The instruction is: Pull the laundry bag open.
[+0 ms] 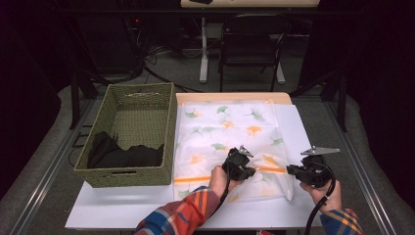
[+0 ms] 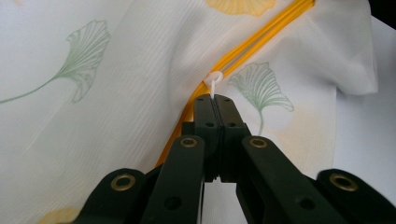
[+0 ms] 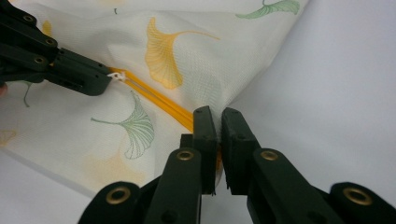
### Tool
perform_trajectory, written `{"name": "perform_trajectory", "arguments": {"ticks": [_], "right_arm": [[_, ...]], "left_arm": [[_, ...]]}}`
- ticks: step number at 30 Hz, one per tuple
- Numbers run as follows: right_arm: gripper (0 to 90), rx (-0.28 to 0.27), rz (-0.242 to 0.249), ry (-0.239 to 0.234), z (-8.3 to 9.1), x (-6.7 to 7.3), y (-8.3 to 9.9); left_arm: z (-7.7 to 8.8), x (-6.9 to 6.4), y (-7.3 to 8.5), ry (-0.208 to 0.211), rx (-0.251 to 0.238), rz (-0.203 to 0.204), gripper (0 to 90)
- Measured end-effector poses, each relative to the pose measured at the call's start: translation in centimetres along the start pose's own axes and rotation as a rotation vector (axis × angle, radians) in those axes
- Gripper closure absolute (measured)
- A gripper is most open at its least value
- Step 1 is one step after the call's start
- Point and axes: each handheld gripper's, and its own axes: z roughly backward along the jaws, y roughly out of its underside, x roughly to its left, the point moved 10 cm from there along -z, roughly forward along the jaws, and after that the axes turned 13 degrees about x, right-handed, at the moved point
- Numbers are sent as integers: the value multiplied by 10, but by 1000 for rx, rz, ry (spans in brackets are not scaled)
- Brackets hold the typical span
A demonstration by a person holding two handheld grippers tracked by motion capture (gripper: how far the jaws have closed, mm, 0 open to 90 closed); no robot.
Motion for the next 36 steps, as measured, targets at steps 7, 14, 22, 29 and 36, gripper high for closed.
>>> {"name": "perform_trajectory", "arguments": {"ticks": [7, 14, 22, 29, 36], "right_arm": [[856, 2, -13, 3, 0, -3, 0], [856, 10, -10, 5, -1, -3, 1], [856, 13, -14, -5, -1, -3, 2], [856, 15, -11, -3, -2, -2, 2], [856, 12, -17, 1, -2, -2, 1]], "left_arm": [[7, 10, 9, -9, 2, 14, 900], [18, 17, 17, -17, -2, 26, 900], [24, 24, 29, -23, -5, 47, 900], [31, 29, 33, -33, -12, 56, 900], [34, 32, 37, -40, -1, 58, 900]]}}
